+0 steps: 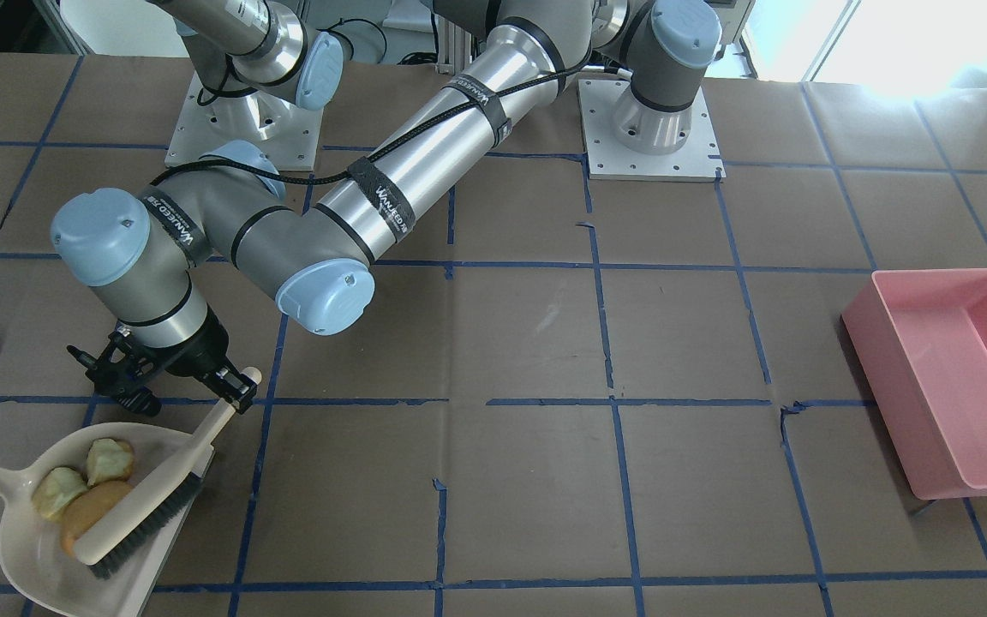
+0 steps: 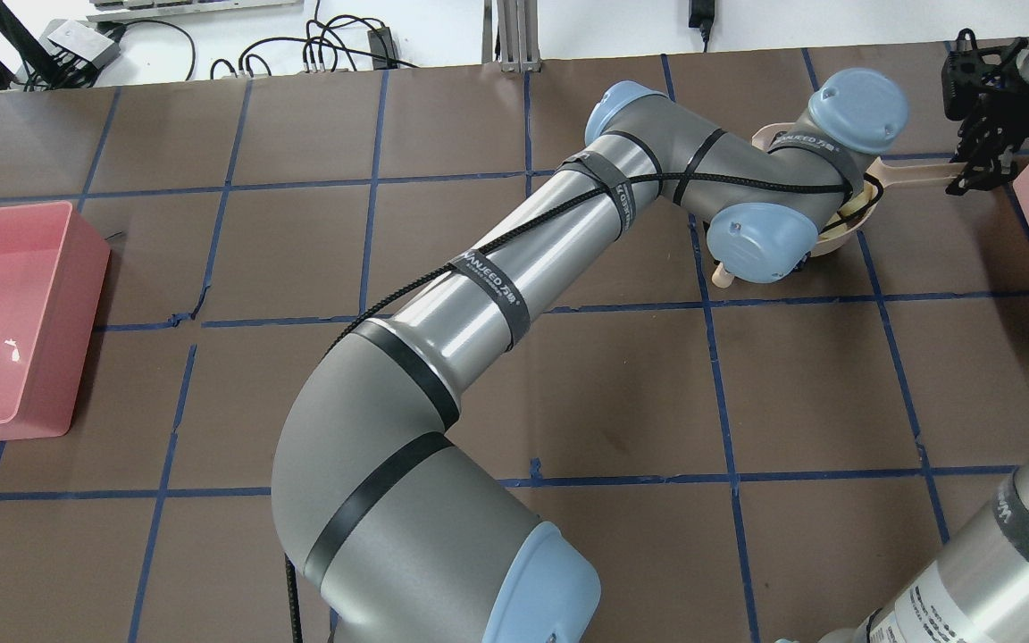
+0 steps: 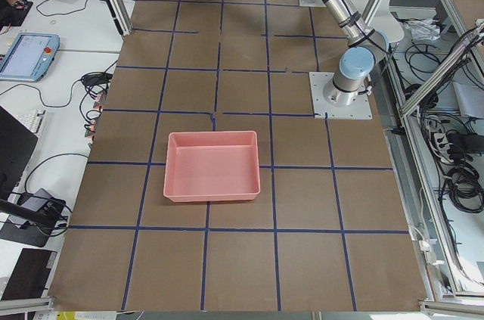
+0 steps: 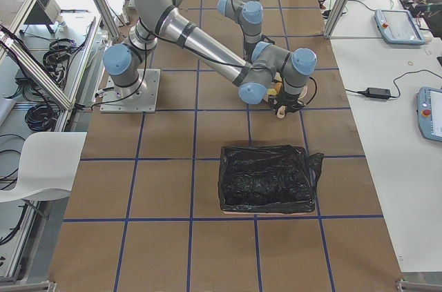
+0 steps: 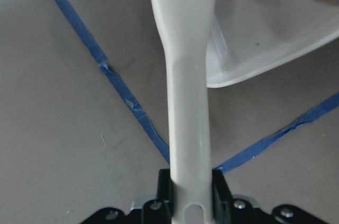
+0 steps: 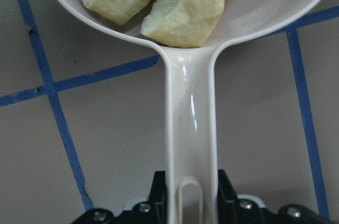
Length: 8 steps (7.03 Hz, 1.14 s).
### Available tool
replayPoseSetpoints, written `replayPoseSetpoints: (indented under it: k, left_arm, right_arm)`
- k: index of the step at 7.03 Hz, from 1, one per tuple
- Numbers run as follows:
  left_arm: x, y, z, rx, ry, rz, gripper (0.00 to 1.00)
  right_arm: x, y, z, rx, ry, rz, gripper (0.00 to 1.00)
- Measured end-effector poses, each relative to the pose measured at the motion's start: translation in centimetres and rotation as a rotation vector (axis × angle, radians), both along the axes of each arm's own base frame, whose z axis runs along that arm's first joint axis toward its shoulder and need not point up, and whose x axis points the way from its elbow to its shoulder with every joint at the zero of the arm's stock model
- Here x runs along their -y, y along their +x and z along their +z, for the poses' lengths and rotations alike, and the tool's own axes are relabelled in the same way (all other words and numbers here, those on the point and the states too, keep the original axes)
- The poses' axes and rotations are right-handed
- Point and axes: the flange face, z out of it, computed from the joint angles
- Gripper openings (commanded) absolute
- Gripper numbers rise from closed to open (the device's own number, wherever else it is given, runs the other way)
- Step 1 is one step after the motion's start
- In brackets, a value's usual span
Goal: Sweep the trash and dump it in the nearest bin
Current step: 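Sweep the remaining chunks into the dustpan with the left gripper's brush, then carry the loaded dustpan toward the bin with the right gripper while the left withdraws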
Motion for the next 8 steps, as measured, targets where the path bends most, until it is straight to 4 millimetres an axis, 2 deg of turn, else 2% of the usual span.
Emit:
replayPoseSetpoints:
  k: [2, 4, 6, 8]
  left_arm:
    - [-0.5, 1.4, 1.1, 0.023, -0.008, 0.008, 0.00]
    - [-1.4, 5.1, 2.8, 0.079, -0.009, 0.041, 0.00]
    - [-3.3, 10.8, 4.4, 0.119, 0.026, 0.114, 0.00]
    - [-6.7, 16.9, 4.7, 0.136, 0.046, 0.266, 0.00]
  right_arm:
    - [0.0, 0.0, 0.0, 0.000, 0.000, -0.001, 0.00]
    - [0.0, 0.0, -0.1, 0.001, 0.000, 0.000, 0.00]
    - [0.0, 0.0, -0.2, 0.004, 0.002, -0.001, 0.00]
    - [0.0, -0.2, 0.1, 0.040, -0.019, -0.021, 0.00]
